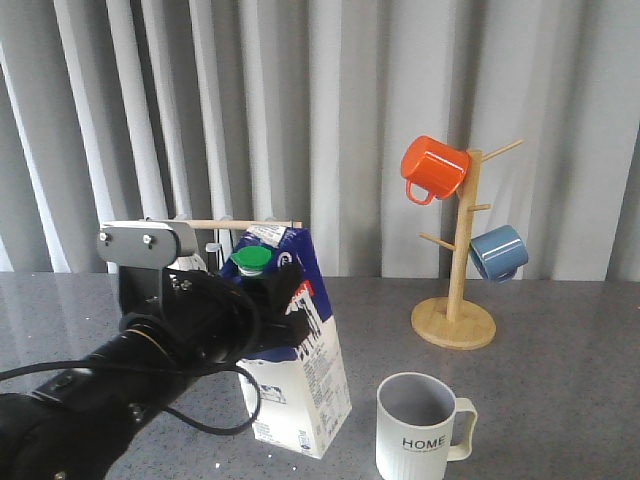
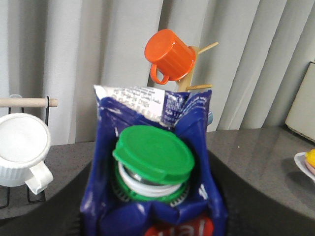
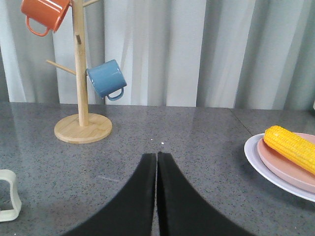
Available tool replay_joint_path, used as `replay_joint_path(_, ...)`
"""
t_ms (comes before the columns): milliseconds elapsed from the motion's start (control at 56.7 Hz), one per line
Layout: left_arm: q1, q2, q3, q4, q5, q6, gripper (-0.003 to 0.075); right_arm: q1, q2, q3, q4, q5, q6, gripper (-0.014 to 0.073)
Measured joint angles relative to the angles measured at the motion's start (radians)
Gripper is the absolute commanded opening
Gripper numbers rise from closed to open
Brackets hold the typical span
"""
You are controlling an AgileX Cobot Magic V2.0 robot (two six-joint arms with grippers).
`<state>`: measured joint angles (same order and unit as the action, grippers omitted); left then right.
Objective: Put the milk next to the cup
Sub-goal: 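Lift the milk carton with the left gripper and carry it toward the mug, then lower the milk carton beside the white HOME mug with the left gripper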
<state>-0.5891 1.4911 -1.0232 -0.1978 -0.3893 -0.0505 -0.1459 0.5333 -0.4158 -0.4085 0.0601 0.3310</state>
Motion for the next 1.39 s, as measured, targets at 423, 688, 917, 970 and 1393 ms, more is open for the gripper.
replay_joint_path(423,-0.133,0.158,-0.039,-0.579,-0.265,0.547,0.0245,0.000,0.000,0.000,0.000,0.006,0.000,-0.0003)
replay_joint_path(688,-0.177,0.260,-0.117,-0.700,-0.298,0.608,0.0245,0.000,0.000,0.000,0.000,0.006,0.000,-0.0003)
replay_joint_path(917,-0.199,0.291,-0.145,-0.740,-0.338,0.686,0.0245,0.000,0.000,0.000,0.000,0.009,0.000,-0.0003)
replay_joint_path(970,-0.205,0.298,-0.159,-0.744,-0.348,0.689,0.0245,0.000,0.000,0.000,0.000,0.012,0.000,-0.0003)
replay_joint_path(1393,-0.237,0.382,-0.246,-0.867,-0.378,0.811,0.0245,0.000,0.000,0.000,0.000,0.018,0.000,-0.0003)
